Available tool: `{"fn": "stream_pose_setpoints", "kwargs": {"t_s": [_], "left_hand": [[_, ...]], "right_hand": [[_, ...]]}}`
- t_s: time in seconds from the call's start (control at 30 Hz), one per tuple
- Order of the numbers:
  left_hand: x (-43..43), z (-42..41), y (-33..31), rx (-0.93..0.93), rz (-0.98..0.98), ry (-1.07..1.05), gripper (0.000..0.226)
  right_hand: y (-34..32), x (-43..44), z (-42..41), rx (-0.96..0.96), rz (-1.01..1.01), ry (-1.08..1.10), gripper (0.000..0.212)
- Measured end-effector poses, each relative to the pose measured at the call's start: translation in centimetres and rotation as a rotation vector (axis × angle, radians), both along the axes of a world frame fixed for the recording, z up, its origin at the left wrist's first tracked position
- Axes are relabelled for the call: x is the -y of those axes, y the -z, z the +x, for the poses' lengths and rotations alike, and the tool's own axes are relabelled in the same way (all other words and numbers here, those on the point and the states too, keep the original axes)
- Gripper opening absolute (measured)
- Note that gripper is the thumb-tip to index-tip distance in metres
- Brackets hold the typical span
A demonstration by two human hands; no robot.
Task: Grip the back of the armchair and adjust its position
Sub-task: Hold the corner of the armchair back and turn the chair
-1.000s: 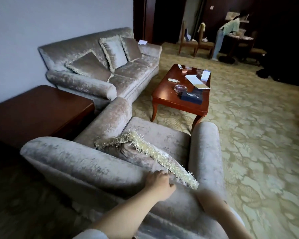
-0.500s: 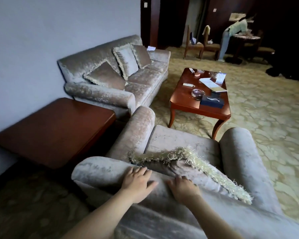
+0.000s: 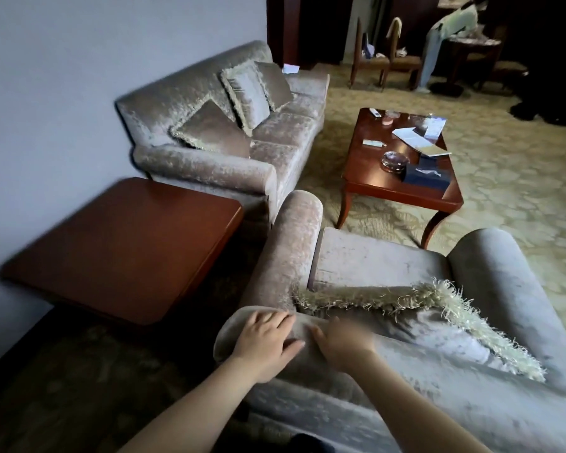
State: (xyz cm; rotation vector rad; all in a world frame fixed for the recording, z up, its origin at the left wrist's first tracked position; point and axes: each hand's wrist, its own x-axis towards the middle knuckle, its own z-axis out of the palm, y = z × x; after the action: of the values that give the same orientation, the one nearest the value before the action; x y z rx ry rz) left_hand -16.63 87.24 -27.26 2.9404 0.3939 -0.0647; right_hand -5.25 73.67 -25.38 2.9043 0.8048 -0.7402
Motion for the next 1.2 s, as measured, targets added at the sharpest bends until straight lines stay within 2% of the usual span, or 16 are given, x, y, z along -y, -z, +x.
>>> {"fn": "stream_pose_setpoints", "kwargs": {"t_s": [0.13, 0.27, 0.4, 0.47, 0.57, 0.8, 0.9, 1.0, 1.2], "left_hand": [[-0.9, 0.3, 0.3, 0.001, -0.004, -0.136, 0.068], [-1.3, 0.9, 0.5, -0.018, -0.004, -0.184, 0.068], [-2.4, 1.9, 1.0, -0.016, -0.022, -0.188, 0.072], [-3.0, 2.6, 0.7, 0.013, -0.021, -0.182, 0.075], [-4.4, 3.4, 0.3, 0.089, -0.003, -0.185, 0.066], [-4.5, 3.0, 0.4, 0.055, 0.004, -0.160, 0.073], [-4.6, 2.7, 0.3, 0.017, 0.008, -0.160, 0.068], [-4.5, 2.6, 0.1, -0.004, 0.020, -0.160, 0.063], [-4.3, 2.2, 0.3, -0.004, 0.000, -0.174, 0.072]], "right_hand": [[-0.1, -3.0, 0.4, -0.066, -0.021, 0.004, 0.066], [1.1, -6.2, 1.6, -0.196, -0.052, -0.178, 0.047], [2.2, -9.7, 3.2, -0.302, -0.047, -0.358, 0.039], [2.5, -11.3, 4.1, -0.335, -0.024, -0.319, 0.038], [2.5, -13.0, 5.1, -0.364, 0.016, -0.265, 0.038], [2.7, -12.2, 4.5, -0.265, 0.002, -0.359, 0.034], [2.6, -12.0, 4.3, -0.254, 0.022, -0.332, 0.037], [2.9, -12.1, 4.3, -0.236, 0.018, -0.409, 0.043], [4.0, -11.8, 4.3, -0.180, 0.012, -0.526, 0.035]]}}
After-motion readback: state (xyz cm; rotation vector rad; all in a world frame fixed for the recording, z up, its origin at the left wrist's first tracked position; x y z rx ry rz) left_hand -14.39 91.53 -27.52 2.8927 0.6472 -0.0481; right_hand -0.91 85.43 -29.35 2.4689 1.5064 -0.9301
